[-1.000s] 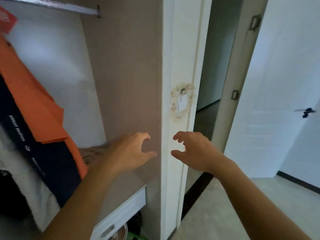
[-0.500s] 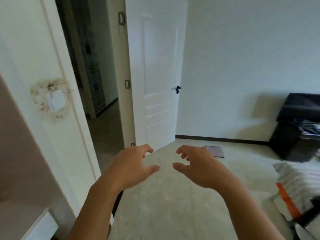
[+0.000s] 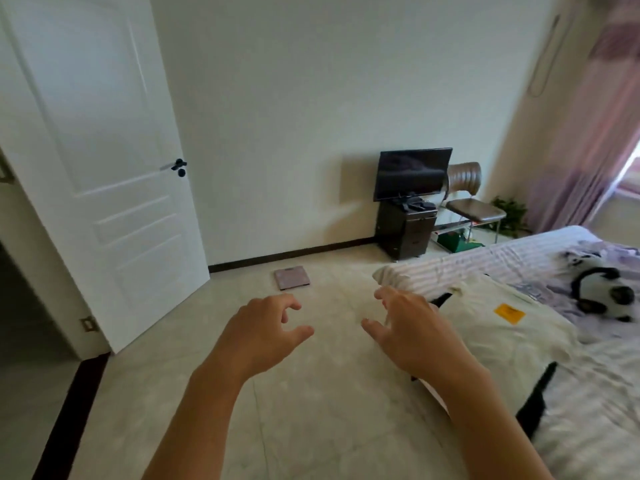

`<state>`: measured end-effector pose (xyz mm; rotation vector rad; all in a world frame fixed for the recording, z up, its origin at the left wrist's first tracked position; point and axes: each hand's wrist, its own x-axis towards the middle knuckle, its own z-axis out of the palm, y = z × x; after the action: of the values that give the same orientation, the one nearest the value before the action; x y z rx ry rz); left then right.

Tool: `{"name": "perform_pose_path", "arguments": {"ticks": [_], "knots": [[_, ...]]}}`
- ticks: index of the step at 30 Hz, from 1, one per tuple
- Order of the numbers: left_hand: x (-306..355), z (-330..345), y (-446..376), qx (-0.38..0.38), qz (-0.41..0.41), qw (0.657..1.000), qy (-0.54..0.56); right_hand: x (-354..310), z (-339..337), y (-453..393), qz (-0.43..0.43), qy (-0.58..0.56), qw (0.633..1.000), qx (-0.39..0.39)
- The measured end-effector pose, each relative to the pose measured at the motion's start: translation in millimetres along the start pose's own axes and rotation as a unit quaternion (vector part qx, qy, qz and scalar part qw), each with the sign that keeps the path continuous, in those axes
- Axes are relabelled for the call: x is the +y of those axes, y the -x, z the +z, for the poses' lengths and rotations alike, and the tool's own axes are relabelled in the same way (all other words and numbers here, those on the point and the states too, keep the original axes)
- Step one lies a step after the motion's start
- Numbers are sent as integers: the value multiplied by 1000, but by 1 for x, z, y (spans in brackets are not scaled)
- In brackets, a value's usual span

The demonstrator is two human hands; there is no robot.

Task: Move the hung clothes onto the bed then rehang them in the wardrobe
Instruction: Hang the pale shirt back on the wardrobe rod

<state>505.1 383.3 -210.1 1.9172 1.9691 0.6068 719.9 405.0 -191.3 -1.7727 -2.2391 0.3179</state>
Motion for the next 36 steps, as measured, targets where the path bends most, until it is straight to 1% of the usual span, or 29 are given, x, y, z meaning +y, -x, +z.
{"name": "perform_pose_path", "arguments": {"ticks": [6,14,19,23,25,27,29,32,36], "knots": [[89,73,-57,-65,62,996,-13,119,-31,2,90,-5,996,10],[186,151,-141,-126,169,977,-20,237,-55,-6,203,4,979,33],[230,190,-212,-155,224,962,-3,291,-64,-36,258,7,965,49],[261,217,-280,-188,251,949,15,326,-73,-76,291,13,955,59],[279,227,-316,-197,273,942,6,342,-77,-98,305,13,950,59],[296,236,-349,-190,296,936,-15,357,-80,-120,321,10,945,59],[311,247,-379,-190,303,934,-15,373,-83,-141,336,6,940,58],[328,267,-413,-211,303,929,6,399,-87,-171,347,1,937,50],[350,297,-457,-228,318,920,-7,438,-90,-207,359,9,931,60]]}}
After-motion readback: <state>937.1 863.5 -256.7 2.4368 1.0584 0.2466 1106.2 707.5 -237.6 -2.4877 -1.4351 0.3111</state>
